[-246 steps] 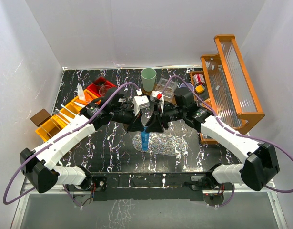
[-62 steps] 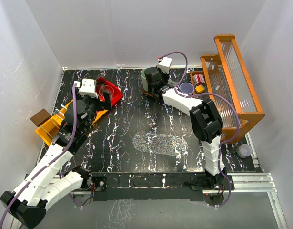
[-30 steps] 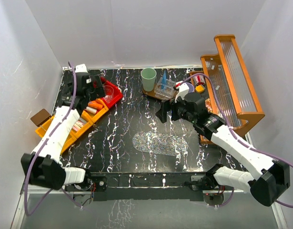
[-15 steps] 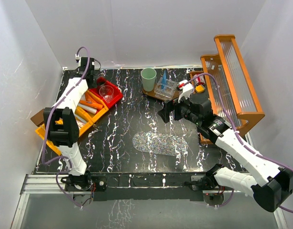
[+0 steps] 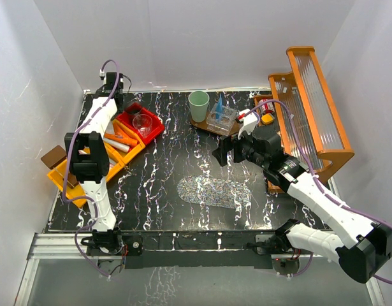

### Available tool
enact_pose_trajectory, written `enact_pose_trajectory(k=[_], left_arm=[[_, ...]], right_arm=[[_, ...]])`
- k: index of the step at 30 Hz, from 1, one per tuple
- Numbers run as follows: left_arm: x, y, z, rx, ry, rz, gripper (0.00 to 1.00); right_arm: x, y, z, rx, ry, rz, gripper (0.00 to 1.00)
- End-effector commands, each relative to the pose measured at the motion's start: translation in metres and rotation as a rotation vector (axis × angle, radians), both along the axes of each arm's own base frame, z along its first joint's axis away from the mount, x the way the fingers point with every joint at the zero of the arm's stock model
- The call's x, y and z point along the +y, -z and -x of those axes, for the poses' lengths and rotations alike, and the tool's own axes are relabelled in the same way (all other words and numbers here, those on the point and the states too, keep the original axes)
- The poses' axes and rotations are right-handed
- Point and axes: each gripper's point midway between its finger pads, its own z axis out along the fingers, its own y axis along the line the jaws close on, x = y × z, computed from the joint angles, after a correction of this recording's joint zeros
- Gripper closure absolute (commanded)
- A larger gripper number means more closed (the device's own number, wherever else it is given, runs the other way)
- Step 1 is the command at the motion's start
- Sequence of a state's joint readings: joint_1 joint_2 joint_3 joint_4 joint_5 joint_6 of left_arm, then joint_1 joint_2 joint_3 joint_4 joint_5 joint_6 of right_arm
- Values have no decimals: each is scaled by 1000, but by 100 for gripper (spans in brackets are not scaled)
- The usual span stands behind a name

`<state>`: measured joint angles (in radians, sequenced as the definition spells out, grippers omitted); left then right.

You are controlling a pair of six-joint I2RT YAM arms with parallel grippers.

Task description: Prepare toiletry sets of a toothbrush and toothpaste on the tray

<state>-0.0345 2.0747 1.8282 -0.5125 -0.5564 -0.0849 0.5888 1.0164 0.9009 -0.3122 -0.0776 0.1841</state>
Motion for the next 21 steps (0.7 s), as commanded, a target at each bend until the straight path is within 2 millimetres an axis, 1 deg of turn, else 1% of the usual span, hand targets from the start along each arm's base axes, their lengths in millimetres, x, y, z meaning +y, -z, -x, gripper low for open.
enact_pose_trajectory(k=[1, 5, 15, 18, 20, 21], left_arm=[[2, -20, -4, -25, 0, -22, 66], [1, -15, -1, -9, -1, -15, 72], [8, -12, 5, 26, -20, -53, 70], [8, -8, 7, 39, -17, -50, 76], [8, -10, 9, 41, -20, -49, 84], [7, -15, 9, 34, -21, -46, 90]], right_arm=[[0, -10, -7, -46, 7, -8, 2], [1, -9, -8, -43, 10, -7, 2], [1, -12, -7, -46, 10, -14, 2], [0, -13, -6, -47, 12, -20, 2], [0, -14, -6, -48, 13, -22, 2], [0, -15, -5, -49, 13, -24, 2]])
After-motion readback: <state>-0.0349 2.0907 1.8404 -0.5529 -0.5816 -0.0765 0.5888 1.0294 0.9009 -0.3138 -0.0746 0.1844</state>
